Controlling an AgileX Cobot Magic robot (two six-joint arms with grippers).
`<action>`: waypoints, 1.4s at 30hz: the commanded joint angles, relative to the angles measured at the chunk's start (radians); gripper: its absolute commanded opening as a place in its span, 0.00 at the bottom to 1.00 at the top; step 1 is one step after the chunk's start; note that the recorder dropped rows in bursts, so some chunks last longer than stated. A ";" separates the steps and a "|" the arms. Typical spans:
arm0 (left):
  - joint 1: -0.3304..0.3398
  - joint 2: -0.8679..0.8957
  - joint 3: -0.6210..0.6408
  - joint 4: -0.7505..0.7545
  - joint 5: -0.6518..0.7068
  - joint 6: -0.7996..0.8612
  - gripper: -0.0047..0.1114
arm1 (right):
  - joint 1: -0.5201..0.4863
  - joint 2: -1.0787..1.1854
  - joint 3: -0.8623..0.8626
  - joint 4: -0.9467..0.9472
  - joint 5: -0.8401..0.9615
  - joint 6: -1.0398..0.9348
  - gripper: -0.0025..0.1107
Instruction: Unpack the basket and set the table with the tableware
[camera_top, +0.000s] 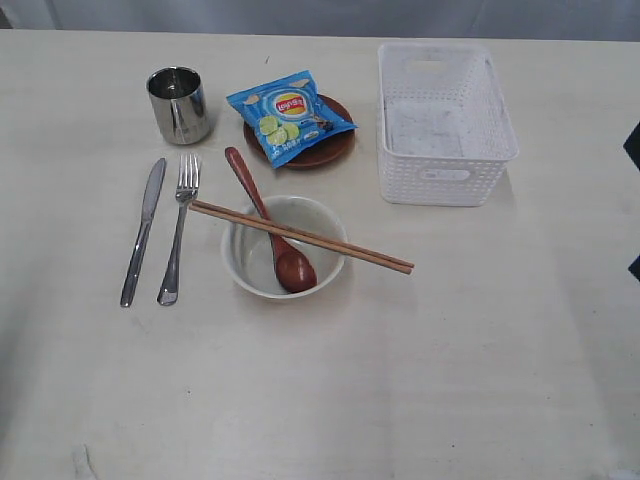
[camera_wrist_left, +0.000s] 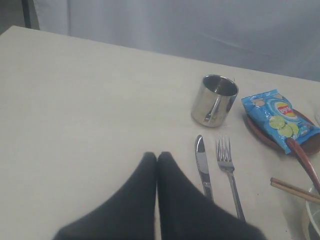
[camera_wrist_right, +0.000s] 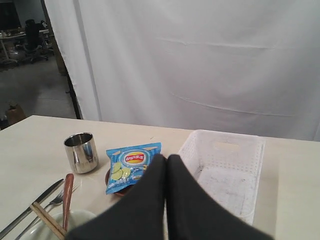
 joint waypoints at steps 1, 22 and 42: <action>-0.003 -0.006 0.005 -0.004 -0.002 -0.008 0.04 | -0.007 0.002 0.001 0.001 -0.013 0.002 0.02; -0.003 -0.015 0.005 -0.004 -0.002 -0.008 0.04 | -0.007 0.002 0.001 0.001 -0.011 0.002 0.02; 0.088 -0.299 0.005 -0.218 0.004 -0.004 0.04 | -0.007 0.002 0.001 0.001 -0.013 0.002 0.02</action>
